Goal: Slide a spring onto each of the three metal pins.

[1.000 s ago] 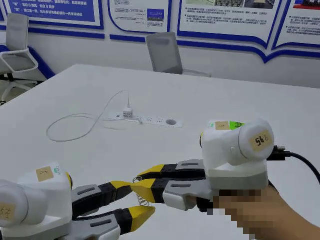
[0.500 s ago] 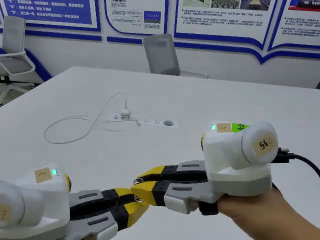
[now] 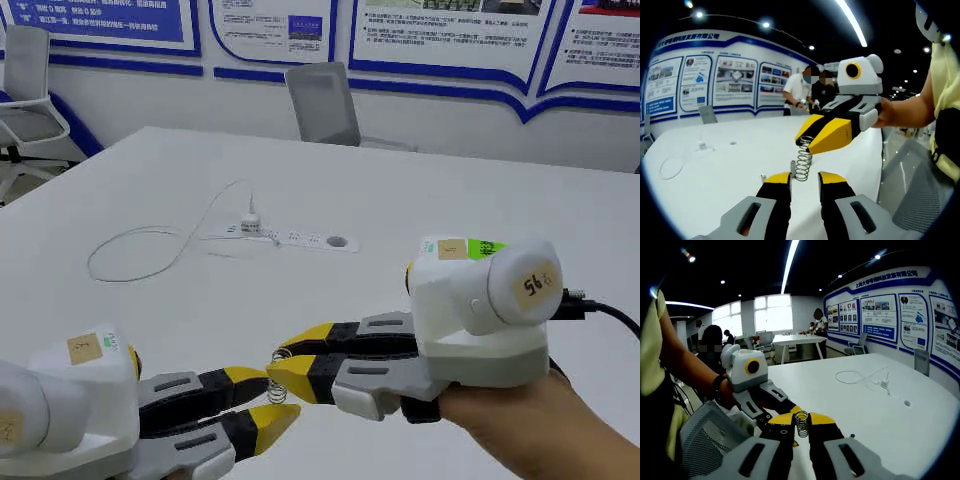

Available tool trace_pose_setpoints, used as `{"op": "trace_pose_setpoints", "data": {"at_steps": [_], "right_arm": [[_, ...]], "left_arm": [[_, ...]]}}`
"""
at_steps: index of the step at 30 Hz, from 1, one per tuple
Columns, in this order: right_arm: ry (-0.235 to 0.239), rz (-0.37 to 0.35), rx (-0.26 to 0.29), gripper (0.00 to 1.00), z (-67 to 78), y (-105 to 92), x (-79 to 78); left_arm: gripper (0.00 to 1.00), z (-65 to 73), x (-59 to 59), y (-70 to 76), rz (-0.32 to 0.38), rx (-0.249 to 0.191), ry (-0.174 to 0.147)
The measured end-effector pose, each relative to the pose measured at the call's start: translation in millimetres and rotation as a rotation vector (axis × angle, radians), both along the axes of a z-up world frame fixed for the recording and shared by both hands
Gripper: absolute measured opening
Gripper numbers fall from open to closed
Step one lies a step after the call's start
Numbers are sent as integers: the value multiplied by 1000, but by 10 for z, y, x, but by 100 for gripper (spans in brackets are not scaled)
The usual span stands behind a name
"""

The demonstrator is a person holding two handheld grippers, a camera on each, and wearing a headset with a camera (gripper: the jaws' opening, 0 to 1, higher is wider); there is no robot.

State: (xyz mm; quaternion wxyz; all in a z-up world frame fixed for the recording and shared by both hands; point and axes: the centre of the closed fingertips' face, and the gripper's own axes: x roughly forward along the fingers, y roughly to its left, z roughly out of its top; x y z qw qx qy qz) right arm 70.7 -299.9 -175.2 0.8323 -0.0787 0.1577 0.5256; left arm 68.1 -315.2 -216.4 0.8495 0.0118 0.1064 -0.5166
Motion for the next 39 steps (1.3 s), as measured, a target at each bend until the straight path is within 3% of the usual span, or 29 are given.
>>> {"op": "trace_pose_setpoints", "data": {"at_steps": [9,20,30,39], "right_arm": [[-18,-45,4,11,58,-116,208],[-34,-160,4,11,-37,-287,658],[2,-204,-27,11,-330,-327,937],[46,-219,-44,11,-579,-321,1048]], "left_arm": [[36,-75,55,122,42,18,6],[48,-161,52,199,66,34,7],[54,-196,63,237,82,32,20],[56,-249,65,232,84,38,33]]}}
